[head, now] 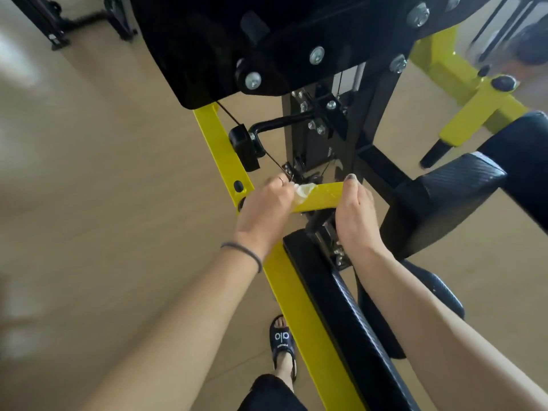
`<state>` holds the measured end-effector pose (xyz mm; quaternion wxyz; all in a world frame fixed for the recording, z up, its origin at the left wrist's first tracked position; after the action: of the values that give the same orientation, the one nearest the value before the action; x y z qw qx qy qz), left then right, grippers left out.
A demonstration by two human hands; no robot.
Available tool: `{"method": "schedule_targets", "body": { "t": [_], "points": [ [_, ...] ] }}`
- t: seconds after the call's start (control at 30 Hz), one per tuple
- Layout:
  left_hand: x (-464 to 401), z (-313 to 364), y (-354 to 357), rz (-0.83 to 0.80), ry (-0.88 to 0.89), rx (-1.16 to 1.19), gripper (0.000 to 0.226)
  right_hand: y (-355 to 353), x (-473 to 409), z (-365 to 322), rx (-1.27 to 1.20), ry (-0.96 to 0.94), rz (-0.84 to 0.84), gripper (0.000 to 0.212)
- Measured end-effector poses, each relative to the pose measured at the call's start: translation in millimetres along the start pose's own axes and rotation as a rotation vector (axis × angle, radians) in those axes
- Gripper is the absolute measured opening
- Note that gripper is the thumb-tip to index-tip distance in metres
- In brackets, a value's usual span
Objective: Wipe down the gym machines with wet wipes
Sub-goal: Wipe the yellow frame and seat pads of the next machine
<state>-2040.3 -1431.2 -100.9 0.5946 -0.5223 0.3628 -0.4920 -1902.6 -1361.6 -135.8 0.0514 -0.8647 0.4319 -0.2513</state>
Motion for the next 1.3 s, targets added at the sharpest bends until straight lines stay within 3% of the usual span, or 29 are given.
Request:
{"method": "schedule_targets", "body": {
  "t": [0.07,0.23,0.33,0.53,0.67,0.83,0.97,1.1,1.2,1.3],
  "points": [
    [1.5,4.4,13.0,-0.033,0.029,0.007,0.018,0.0,3.4,4.9,-0.149,0.056,0.045,0.047],
    [-14.5,20.7,15.2,-0.061,0.22,0.123,0.019,0.4,3.7,5.1,-0.24,0.104,0.065,0.04],
    [-21.4,13.8,11.7,-0.136,0.348,0.042,0.02,-0.7,3.1,6.6,-0.293,0.137,0.041,0.044],
    [-4.9,-22.7,3.0,-0.123,0.29,-0.021,0.017,-2.8,2.7,13.4,-0.374,0.181,0.012,0.058],
    [-24.9,19.3,11.2,-0.113,0.376,-0.005,0.017,-3.8,-3.8,22.9,-0.486,0.202,-0.006,0.042],
    [-48.1,66.6,26.0,-0.149,0.473,0.03,0.009,-15.7,-10.5,38.4,-0.62,0.192,-0.031,0.044],
    [-23.1,18.4,13.0,-0.161,0.436,0.052,0.015,-11.9,-11.3,39.2,-0.561,0.221,-0.059,0.041],
    [-8.6,-11.6,-1.1,-0.194,0.393,0.047,0.012,-6.0,-12.0,36.9,-0.572,0.26,-0.053,0.062],
    [-25.4,13.9,1.0,-0.169,0.432,0.078,0.012,-8.6,-12.3,37.4,-0.57,0.256,-0.036,0.044],
    [-45.0,55.5,14.1,-0.164,0.485,0.116,0.014,-10.2,-11.6,37.7,-0.553,0.219,-0.029,0.042]
  ]
}}
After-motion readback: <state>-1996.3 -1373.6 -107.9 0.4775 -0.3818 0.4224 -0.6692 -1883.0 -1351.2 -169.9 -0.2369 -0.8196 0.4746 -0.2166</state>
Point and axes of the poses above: each hand's wrist, its own x-axis away from the middle knuckle, its own y-axis out of the palm, z = x × y, the point moved 7 cm from there along -x, towards the middle knuckle, and after that the axes turned 15 degrees about -z, right-handed, at the moved point
